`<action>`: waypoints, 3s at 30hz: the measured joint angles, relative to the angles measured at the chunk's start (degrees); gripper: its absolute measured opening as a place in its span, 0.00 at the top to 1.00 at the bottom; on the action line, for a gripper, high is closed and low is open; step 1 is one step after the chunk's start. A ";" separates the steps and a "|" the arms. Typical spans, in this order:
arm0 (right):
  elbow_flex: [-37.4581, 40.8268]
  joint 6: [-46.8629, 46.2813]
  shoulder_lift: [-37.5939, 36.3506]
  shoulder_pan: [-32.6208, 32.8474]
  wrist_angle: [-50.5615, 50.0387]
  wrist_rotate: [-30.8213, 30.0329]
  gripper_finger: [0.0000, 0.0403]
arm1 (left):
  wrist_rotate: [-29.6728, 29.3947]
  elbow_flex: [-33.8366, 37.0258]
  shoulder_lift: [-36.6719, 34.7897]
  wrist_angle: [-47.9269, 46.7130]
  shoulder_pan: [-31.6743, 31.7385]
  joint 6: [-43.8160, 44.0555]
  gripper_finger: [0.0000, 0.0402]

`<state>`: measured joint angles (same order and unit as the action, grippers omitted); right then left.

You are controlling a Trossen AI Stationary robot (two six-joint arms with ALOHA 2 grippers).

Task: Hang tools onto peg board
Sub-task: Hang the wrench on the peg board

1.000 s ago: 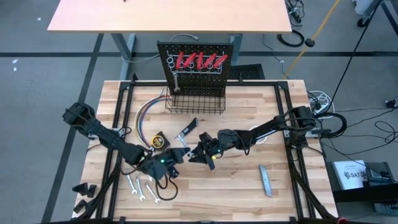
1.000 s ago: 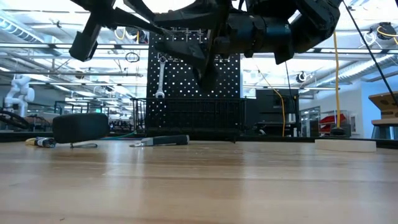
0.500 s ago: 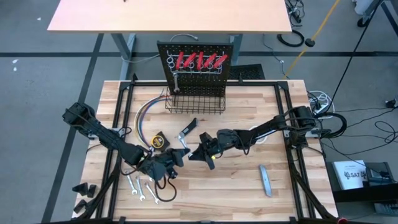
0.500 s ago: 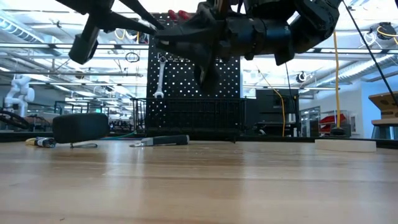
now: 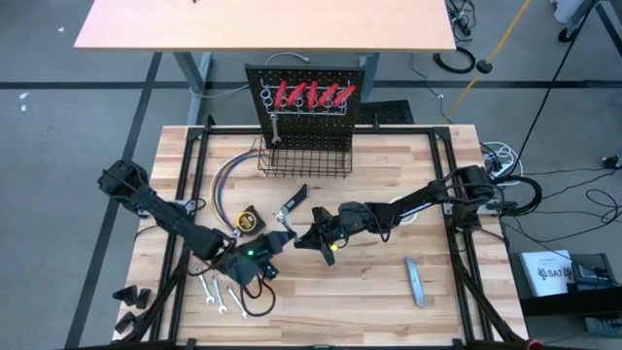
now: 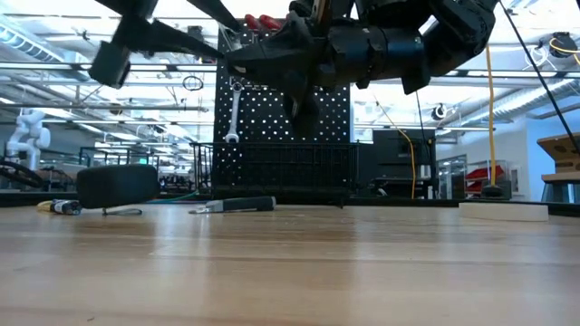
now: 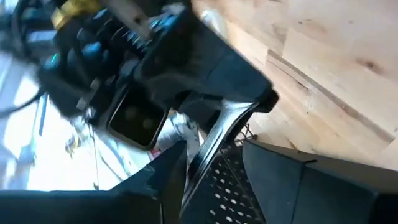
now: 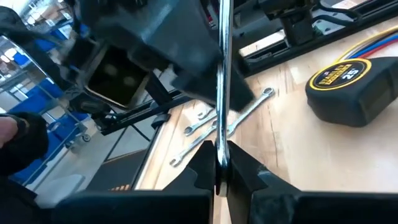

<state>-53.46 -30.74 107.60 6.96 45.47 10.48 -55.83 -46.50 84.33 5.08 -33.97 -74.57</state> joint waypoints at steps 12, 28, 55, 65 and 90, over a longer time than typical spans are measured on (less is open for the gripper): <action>5.38 4.91 -2.86 -0.72 1.76 -8.06 0.99 | -6.94 0.00 0.02 -16.32 -8.26 45.55 0.59; 5.62 17.66 -5.51 4.88 8.37 -14.27 0.99 | 15.04 13.13 -9.58 7.81 1.44 72.66 0.59; 5.61 18.14 -6.92 5.16 7.92 -16.68 0.99 | 37.97 19.44 -0.50 60.64 14.61 72.66 0.59; 5.61 18.14 -6.92 5.16 7.75 -16.72 0.99 | 41.22 15.32 4.18 60.33 15.62 72.50 0.59; 5.54 20.46 -6.83 5.09 6.23 -17.68 0.84 | 35.66 15.30 4.39 57.44 15.47 69.42 0.96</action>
<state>-47.92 -10.28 100.77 12.05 51.70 -7.21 -20.17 -31.20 88.73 62.52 -18.50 -5.15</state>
